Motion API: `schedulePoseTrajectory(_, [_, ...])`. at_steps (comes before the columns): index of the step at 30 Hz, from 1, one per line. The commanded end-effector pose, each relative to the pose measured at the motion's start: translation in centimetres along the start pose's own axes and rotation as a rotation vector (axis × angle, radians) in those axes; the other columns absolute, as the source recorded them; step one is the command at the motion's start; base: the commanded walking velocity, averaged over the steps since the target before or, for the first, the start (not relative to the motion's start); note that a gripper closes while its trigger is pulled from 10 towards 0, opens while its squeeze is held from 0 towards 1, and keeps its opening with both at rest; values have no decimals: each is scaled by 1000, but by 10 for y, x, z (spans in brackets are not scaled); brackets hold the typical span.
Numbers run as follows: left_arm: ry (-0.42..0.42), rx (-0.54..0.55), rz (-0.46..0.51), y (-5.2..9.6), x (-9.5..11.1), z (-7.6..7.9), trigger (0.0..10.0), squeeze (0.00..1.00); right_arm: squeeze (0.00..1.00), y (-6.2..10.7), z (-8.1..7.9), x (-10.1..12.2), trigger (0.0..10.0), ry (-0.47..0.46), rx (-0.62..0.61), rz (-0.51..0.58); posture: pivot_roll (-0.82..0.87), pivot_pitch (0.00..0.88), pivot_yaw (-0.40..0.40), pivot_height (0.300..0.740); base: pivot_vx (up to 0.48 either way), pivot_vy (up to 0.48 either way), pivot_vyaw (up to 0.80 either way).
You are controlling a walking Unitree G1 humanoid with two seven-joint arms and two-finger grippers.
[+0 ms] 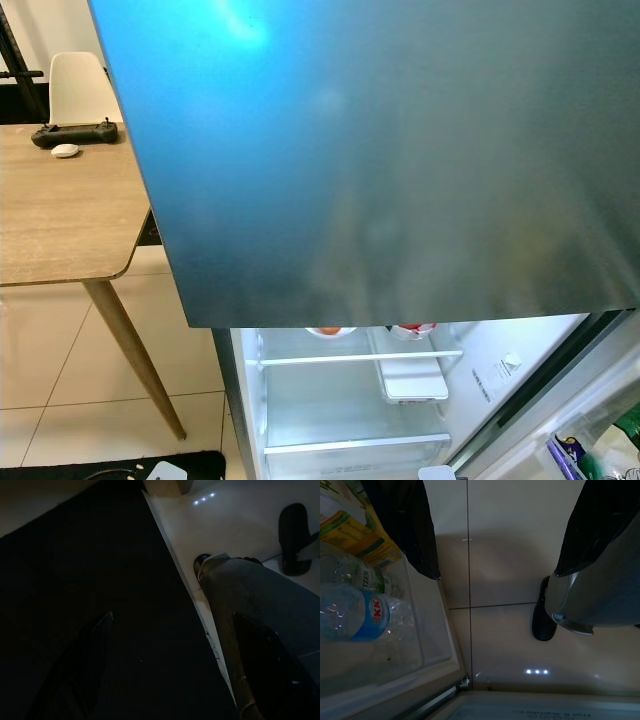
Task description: Restocking fridge
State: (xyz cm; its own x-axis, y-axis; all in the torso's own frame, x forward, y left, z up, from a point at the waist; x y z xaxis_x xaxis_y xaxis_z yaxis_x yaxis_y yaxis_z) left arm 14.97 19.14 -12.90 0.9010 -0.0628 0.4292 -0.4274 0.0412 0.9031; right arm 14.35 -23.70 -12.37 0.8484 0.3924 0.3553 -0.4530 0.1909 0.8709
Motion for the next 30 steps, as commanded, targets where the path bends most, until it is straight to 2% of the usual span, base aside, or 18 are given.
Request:
schedulePoseTrajectory(1, [13, -4, -30, 1, -9, 2, 10000, 0, 0, 1, 0, -5, 10000, 19, 6, -6, -43, 0, -20, 740, -285, 0, 0])
schedulePoseTrajectory(30, [3, 0, -39, 1, -13, 2, 10000, 0, 0, 1, 4, -8, 10000, 39, 5, -11, -50, 0, -24, 740, -295, 0, 0])
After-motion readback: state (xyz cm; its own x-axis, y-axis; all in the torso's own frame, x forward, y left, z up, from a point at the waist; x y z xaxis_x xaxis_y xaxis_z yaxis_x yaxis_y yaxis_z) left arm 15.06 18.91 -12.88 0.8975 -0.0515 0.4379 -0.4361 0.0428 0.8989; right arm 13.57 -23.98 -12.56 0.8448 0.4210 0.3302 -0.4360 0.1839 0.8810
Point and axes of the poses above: a point about 5 cm out from each wrist's last joint towards the gripper, its own y axis pointing back from the gripper into the wrist, its own x axis along the axis of the wrist's last joint, z = x × y, the point moved 3 cm from there along -y, pointing out of the wrist towards the gripper, and after that the axes turned 15 degrees about y, right-handed, at the moved point
